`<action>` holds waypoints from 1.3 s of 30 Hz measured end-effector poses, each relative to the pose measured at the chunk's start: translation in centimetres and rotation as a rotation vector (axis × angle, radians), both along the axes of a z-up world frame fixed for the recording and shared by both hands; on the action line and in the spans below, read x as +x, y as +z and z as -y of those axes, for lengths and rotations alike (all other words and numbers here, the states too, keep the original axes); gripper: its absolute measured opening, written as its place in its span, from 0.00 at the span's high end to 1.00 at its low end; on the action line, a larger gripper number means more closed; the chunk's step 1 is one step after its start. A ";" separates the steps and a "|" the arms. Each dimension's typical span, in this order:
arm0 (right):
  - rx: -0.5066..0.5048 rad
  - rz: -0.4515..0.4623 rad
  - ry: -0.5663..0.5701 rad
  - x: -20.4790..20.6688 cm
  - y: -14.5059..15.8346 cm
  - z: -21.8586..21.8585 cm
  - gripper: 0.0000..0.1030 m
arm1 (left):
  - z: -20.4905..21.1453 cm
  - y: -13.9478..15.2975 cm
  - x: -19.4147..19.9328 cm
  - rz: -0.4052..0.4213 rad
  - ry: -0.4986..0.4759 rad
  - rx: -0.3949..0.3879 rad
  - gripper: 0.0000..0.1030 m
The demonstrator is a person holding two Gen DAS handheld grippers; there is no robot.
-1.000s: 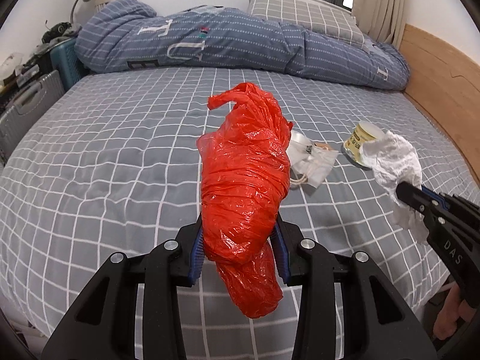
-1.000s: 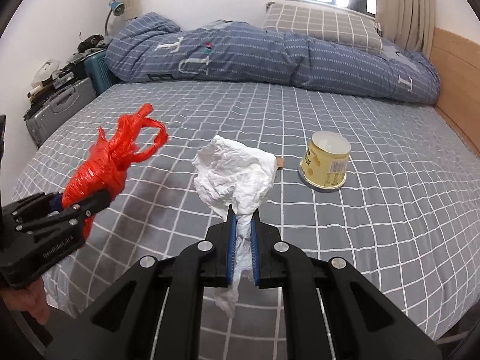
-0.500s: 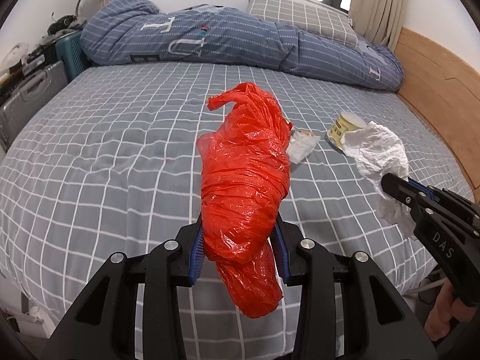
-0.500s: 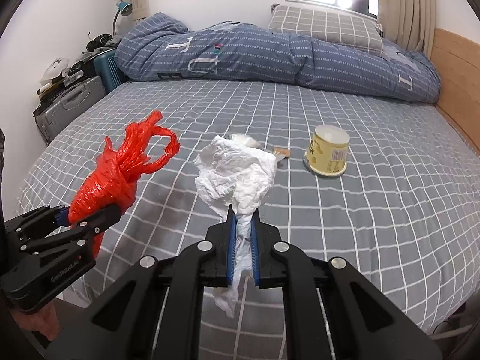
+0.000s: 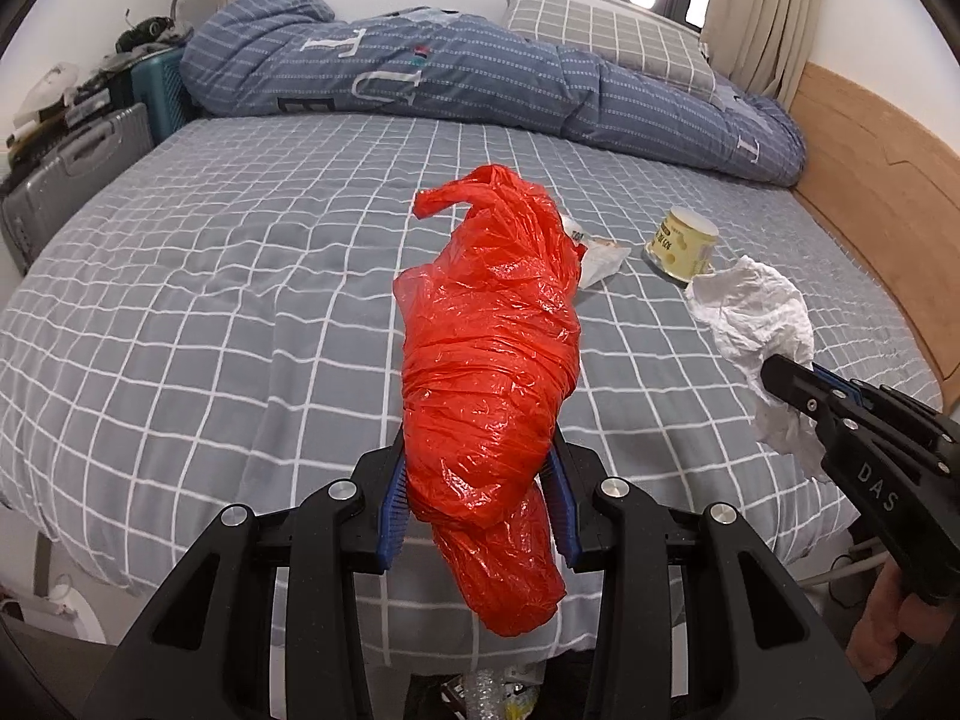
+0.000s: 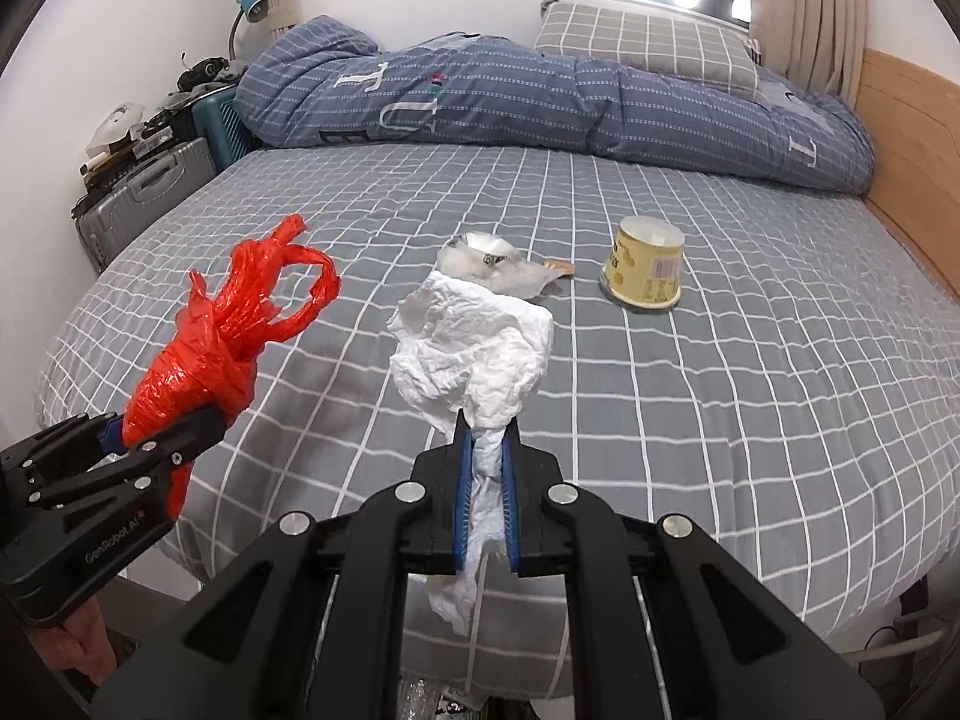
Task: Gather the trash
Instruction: 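Carry the red bag and white tissue with both tools to the black bin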
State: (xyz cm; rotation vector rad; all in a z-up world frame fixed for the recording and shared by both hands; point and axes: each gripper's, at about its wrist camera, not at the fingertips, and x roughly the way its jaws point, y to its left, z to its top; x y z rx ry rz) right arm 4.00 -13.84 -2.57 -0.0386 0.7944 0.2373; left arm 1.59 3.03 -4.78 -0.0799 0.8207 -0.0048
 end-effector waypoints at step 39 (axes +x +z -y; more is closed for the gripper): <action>0.004 -0.044 0.020 -9.0 -1.1 0.6 0.92 | 1.0 -3.5 -10.2 -0.097 0.011 -0.001 0.64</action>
